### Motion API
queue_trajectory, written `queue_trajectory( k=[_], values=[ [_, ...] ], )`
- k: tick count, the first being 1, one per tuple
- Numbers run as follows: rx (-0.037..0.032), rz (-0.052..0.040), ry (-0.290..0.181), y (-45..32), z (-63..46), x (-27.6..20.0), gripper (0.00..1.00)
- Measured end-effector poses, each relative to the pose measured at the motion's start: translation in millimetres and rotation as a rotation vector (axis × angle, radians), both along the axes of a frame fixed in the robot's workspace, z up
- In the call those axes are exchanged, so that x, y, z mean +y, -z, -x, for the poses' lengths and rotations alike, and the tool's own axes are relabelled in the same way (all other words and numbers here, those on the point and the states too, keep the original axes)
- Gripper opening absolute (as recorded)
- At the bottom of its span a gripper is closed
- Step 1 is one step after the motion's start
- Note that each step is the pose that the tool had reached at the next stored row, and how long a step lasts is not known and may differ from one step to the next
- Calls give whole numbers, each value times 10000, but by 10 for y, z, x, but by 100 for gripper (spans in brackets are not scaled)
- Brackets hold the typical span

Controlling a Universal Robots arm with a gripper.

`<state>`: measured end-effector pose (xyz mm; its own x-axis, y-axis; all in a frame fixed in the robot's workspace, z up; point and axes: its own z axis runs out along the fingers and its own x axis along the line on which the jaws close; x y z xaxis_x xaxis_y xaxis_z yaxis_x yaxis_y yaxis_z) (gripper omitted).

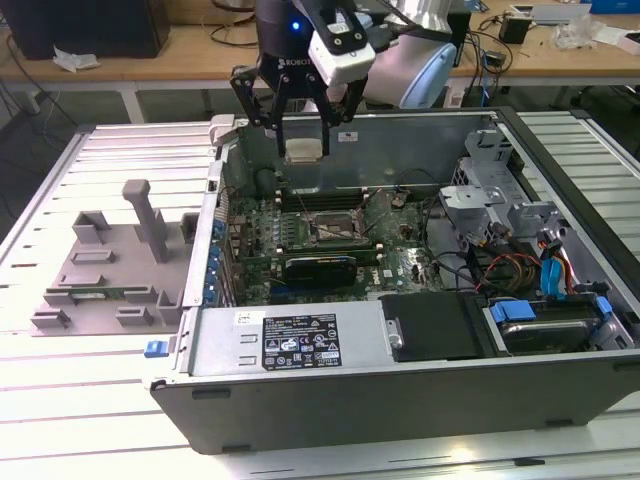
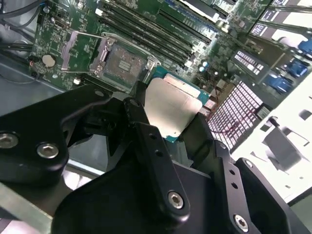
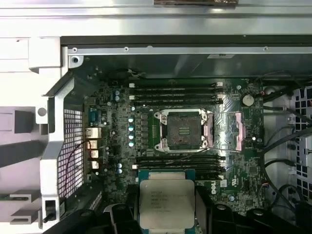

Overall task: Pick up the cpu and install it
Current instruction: 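Pick up the cpu and move it towards the insertion slot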

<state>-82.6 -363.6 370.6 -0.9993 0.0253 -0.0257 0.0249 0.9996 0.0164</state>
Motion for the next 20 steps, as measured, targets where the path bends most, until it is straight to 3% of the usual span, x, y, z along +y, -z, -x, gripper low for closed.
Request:
queue_trajectory(
  k=[6, 10, 13, 16, 18, 20],
  values=[
    [0, 92, 1, 144, -42, 1, 55],
    [0, 107, 0, 224, -49, 9, 55],
    [0, 127, 1, 332, -59, 17, 55],
    [0, 139, 0, 429, -67, 48, 55],
    [0, 187, 0, 508, -89, 107, 55],
    [0, 238, 0, 541, -104, 136, 55]
  ],
)
